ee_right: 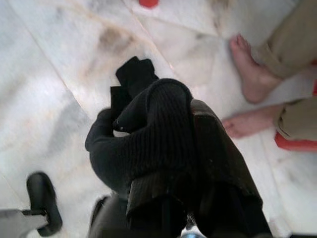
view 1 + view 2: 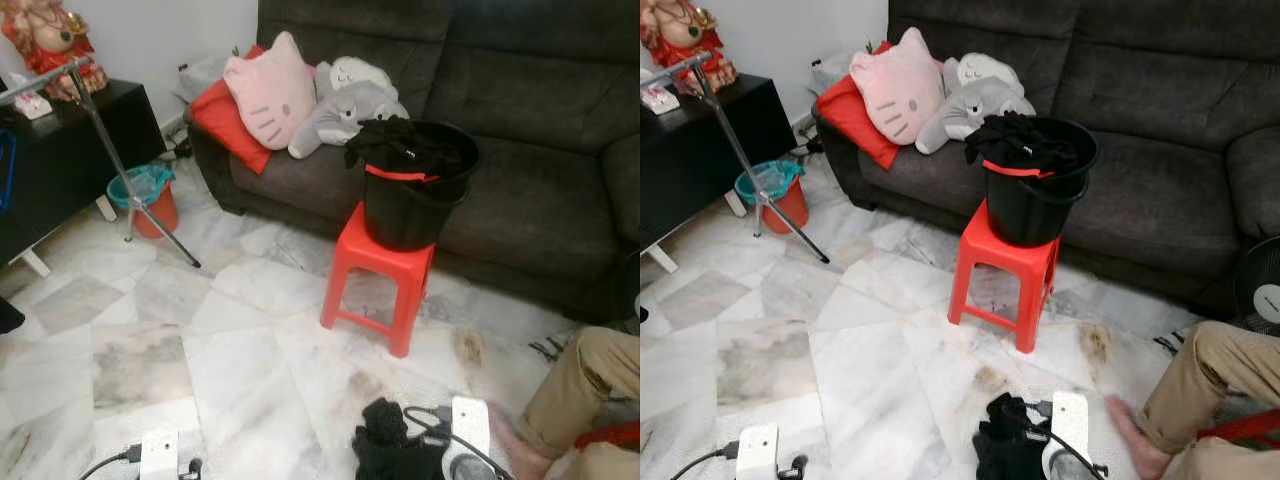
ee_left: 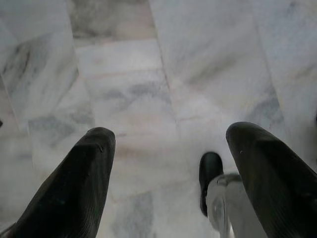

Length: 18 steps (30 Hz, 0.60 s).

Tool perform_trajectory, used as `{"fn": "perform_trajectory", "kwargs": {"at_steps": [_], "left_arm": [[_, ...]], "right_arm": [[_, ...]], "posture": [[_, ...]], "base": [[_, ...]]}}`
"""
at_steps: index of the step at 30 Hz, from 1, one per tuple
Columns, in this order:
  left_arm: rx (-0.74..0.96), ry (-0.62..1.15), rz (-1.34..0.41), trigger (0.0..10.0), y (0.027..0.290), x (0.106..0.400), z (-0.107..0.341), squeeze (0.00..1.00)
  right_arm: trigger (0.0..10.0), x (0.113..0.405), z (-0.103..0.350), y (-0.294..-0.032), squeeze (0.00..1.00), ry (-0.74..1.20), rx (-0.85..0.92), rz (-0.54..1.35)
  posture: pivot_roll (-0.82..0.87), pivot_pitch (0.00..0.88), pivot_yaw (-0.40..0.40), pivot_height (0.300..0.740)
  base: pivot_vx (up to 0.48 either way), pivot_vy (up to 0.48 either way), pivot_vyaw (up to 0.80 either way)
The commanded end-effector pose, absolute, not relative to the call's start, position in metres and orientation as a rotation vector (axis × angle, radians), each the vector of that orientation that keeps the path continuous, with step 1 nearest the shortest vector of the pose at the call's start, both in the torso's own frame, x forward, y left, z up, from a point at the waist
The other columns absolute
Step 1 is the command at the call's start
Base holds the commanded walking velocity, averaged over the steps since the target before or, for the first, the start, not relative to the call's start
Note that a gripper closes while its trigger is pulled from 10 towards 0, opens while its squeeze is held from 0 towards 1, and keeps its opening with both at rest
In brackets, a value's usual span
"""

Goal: Hang hanger

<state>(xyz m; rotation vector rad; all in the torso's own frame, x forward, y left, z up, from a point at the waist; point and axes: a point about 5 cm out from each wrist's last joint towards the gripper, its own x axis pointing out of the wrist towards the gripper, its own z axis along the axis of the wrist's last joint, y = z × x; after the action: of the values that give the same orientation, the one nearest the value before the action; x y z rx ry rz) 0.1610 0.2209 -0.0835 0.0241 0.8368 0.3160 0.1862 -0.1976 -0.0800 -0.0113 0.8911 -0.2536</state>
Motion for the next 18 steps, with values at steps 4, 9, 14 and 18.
{"fn": "perform_trajectory", "kwargs": {"at_steps": [4,9,14,18], "left_arm": [[0.004,0.922,0.356,10.0,0.215,0.136,-0.095,0.0],[0.002,0.969,0.33,10.0,0.203,0.12,-0.102,0.0],[-0.023,0.973,0.314,10.0,0.187,0.118,-0.105,0.0],[-0.045,0.959,0.322,10.0,0.179,0.123,-0.104,0.0]], "right_arm": [[10.0,0.171,-0.084,-0.216,0.0,0.916,0.0,-0.313],[10.0,0.156,-0.086,-0.232,0.0,0.938,-0.012,-0.345],[10.0,0.152,-0.085,-0.247,0.0,0.947,-0.02,-0.379],[10.0,0.154,-0.081,-0.255,0.0,0.94,-0.022,-0.378]], "posture": [[0.04,0.0,-0.003,0.74],[0.05,0.0,-0.004,0.74],[0.05,0.0,-0.012,0.74],[0.03,0.0,-0.031,0.74]], "base": [[0.0,0.0,0.0],[0.0,0.0,0.0],[0.0,0.0,0.0],[0.0,0.0,0.0]]}}
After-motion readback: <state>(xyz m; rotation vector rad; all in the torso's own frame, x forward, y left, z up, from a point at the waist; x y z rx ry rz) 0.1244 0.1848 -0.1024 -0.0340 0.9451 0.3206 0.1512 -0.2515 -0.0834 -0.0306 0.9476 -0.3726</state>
